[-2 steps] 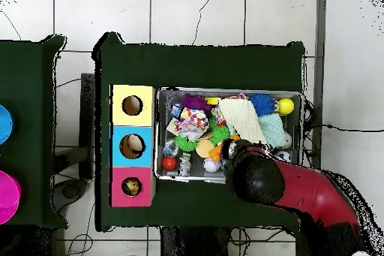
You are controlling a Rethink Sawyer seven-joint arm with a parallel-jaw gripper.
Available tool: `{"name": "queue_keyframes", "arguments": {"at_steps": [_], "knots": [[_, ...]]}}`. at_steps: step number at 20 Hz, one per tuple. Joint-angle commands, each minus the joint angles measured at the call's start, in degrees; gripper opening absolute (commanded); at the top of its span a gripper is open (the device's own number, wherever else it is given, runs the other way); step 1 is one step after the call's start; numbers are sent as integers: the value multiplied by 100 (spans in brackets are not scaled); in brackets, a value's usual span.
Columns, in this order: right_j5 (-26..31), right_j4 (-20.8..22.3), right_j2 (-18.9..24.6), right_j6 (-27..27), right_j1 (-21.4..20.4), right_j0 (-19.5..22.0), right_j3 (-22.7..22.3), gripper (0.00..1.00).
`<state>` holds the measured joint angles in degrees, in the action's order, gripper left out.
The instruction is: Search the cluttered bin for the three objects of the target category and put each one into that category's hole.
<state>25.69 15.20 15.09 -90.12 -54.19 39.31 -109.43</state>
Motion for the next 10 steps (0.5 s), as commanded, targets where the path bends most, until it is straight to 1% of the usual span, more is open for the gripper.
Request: {"name": "queue_keyframes", "arguments": {"at_steps": [1,4,7,10], "knots": [[113,788,995,1451,304,514,714,100],[-83,1195,910,1286,185,624,745,100],[-455,1572,900,1071,95,796,576,100],[-771,2018,865,929,410,982,714,100]]}}
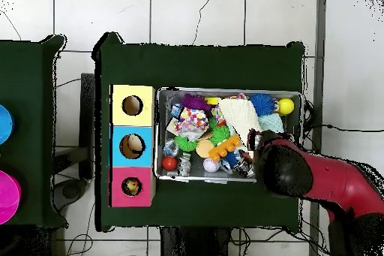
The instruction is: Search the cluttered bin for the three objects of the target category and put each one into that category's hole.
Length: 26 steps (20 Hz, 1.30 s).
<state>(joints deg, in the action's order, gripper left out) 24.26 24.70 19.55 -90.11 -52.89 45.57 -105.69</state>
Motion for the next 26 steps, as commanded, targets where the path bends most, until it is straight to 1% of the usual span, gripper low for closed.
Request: {"name": "queue_keyframes", "arguments": {"at_steps": [1,2,3,5,7,10,13,14,17,18,20,23,26], "knots": [[-705,1179,396,840,322,373,355,100],[-885,1338,392,762,412,413,357,100],[-941,1418,390,695,469,442,368,100],[-1053,1559,452,636,771,578,437,100],[-1185,1698,644,686,1130,770,516,100],[-1254,1809,1032,795,1512,1105,475,100],[-1208,1917,1270,861,1748,1322,436,100],[-1254,1958,1315,807,1859,1386,428,100],[-1349,2142,1354,684,2008,1431,455,100],[-1284,2158,1540,791,2153,1573,457,100],[-1220,2192,1708,840,2350,1717,486,100],[-1218,2323,1686,742,2445,1689,553,100],[-1263,2477,1527,568,2392,1552,616,100]]}}
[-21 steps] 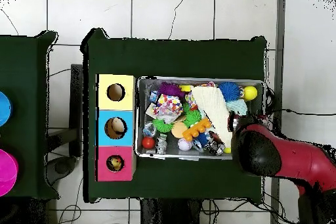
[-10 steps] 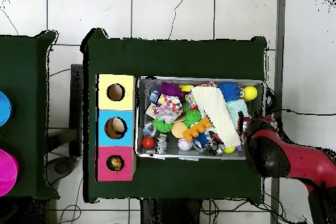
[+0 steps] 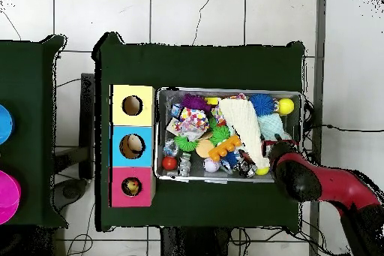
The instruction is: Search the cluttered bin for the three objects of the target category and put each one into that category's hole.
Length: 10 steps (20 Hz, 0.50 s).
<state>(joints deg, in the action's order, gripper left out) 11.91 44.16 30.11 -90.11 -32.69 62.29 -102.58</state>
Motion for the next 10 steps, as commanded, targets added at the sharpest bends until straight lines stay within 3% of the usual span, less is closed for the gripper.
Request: {"name": "queue_keyframes", "arguments": {"at_steps": [1,5,10], "knots": [[5,545,522,590,396,-86,324,100],[248,581,832,910,709,160,449,100],[841,439,1522,1718,1466,640,613,100]]}}
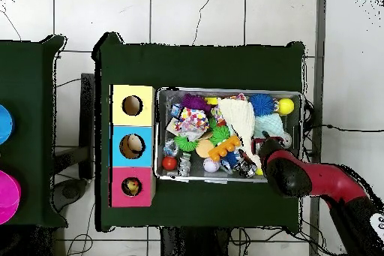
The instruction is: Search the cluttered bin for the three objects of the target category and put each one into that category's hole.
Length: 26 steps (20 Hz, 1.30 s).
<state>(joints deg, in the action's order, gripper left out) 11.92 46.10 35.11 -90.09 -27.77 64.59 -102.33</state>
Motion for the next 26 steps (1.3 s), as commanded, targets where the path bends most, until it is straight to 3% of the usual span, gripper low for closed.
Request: {"name": "queue_keyframes", "arguments": {"at_steps": [1,7,8,13,17,20,26], "knots": [[858,279,1026,1720,1007,401,606,100],[1197,289,1264,2041,1350,470,806,100],[1280,287,1194,1983,1251,370,776,100],[972,359,920,1084,-55,188,-148,100],[932,426,744,998,-273,251,-443,100],[446,696,417,589,-636,231,-706,100],[72,1037,-62,77,-994,42,-778,100]]}}
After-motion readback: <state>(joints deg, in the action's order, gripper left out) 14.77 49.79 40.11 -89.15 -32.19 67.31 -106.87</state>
